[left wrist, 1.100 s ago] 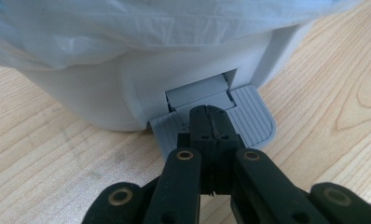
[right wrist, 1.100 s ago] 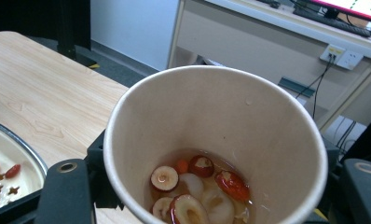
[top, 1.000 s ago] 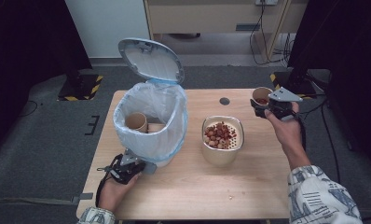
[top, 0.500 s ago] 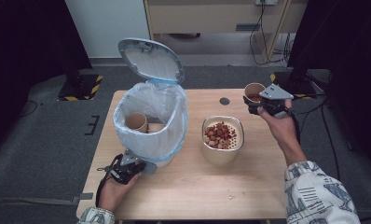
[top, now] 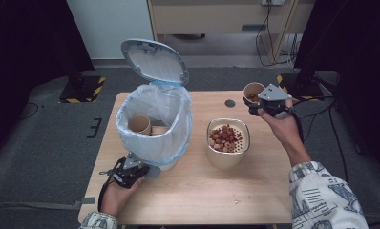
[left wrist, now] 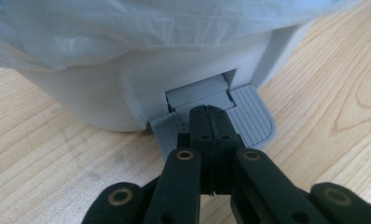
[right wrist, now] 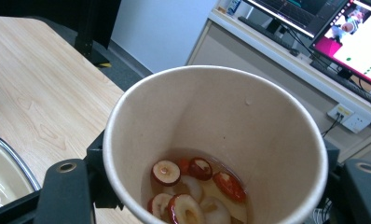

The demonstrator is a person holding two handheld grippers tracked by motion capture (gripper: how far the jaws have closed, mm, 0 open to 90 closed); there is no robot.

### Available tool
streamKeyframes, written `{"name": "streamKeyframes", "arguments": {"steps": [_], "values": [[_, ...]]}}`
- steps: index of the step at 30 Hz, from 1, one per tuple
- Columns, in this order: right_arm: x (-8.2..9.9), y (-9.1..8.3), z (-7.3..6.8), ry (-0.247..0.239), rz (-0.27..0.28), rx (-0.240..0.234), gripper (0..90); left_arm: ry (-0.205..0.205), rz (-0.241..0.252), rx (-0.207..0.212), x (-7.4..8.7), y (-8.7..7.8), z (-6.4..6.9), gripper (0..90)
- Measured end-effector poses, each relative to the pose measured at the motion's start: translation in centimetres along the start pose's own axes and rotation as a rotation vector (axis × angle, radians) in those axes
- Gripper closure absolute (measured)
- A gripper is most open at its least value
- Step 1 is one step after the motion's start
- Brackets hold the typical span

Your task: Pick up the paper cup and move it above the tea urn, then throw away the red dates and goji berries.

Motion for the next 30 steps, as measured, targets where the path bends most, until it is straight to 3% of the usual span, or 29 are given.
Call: {"name": "streamKeyframes", "arguments": {"steps": [16,30], "values": [[-1.3,1.2,-1.1,-0.059,0.021,-0.049,28.6,-0.001,0.000,0.001,0.0,0.0,0.0,89.9],[-2.2,1.1,-2.0,-0.162,0.036,-0.088,28.3,-0.001,0.000,0.000,0.0,0.0,0.0,89.9]]}}
Point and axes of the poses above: each handheld gripper's, and its own axes: y roughly forward along the jaws, x roughly out of its underside, z roughly to its right, the point moved 4 cm from there along y, roughly forward along the jaws, and after that the axes turned 15 degrees about z, right-handed, at the moved point
